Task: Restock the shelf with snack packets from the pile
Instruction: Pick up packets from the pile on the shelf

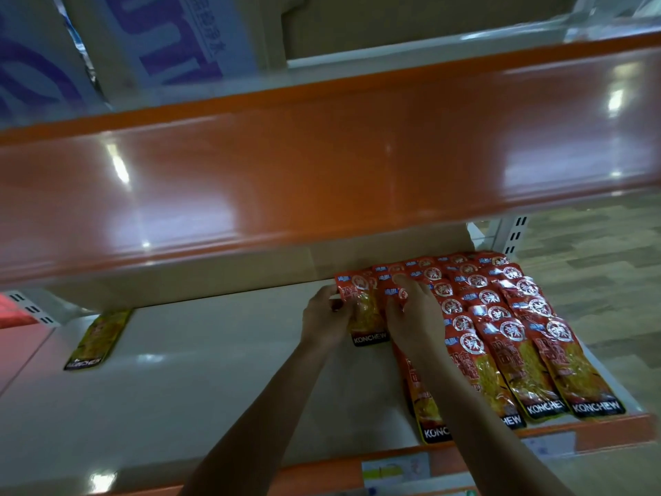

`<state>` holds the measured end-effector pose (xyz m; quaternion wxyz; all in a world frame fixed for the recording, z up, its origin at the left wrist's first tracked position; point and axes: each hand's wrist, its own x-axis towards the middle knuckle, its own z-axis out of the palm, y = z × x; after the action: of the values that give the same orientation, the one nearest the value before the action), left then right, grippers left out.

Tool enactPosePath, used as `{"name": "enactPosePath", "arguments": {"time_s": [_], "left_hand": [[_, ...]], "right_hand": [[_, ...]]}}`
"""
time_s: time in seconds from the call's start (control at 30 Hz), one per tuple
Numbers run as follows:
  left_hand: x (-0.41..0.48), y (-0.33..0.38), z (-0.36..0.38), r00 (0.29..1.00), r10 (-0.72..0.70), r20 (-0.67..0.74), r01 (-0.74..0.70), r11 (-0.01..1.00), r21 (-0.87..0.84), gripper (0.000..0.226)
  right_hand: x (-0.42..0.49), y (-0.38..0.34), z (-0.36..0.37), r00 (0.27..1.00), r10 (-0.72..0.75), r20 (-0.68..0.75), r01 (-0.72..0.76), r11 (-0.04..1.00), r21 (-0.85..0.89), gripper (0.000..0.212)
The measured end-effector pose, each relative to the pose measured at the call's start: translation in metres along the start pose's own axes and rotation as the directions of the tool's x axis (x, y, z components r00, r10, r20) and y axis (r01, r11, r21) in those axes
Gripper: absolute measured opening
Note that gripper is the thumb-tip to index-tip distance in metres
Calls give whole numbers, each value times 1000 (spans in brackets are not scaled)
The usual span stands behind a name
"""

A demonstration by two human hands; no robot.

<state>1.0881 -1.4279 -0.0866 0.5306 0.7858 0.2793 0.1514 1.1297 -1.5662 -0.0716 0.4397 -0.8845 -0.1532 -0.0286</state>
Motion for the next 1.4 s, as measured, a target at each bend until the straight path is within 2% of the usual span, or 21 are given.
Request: {"name": "enactPosePath", "arguments": {"time_s": [0.17, 0.4, 0.67, 0.9, 1.17, 1.27, 1.4], "left_hand": [[-3, -4, 5, 998, -43, 47, 39, 996, 84, 21], [-5, -3, 7, 1000, -9, 8, 7, 966, 258, 25], [-9, -1, 7, 1000, -10, -19, 16, 937, 348, 44], [-9, -4, 7, 999, -25, -20, 30, 929, 369, 49], [-19, -15, -25, 993, 96, -70, -58, 904, 423, 36], [-26, -25, -59, 985, 150, -83, -89, 862, 500, 34], [-44, -48, -118, 965, 228, -125, -112, 798, 592, 38]], "right_hand": [[-2, 4, 3, 1000, 0, 26, 2, 998, -61, 45], [-3, 9, 5, 999, -28, 24, 30, 996, -90, 39], [-4, 8, 5, 998, -45, 35, 48, 994, -97, 40], [-9, 1, 6, 997, -64, 43, 69, 992, -102, 41], [-24, -26, 35, 984, -147, 103, 159, 980, -119, 36], [-37, -47, 60, 961, -209, 179, 237, 960, -149, 35], [-68, -86, 102, 933, -273, 233, 304, 947, -106, 41]]}}
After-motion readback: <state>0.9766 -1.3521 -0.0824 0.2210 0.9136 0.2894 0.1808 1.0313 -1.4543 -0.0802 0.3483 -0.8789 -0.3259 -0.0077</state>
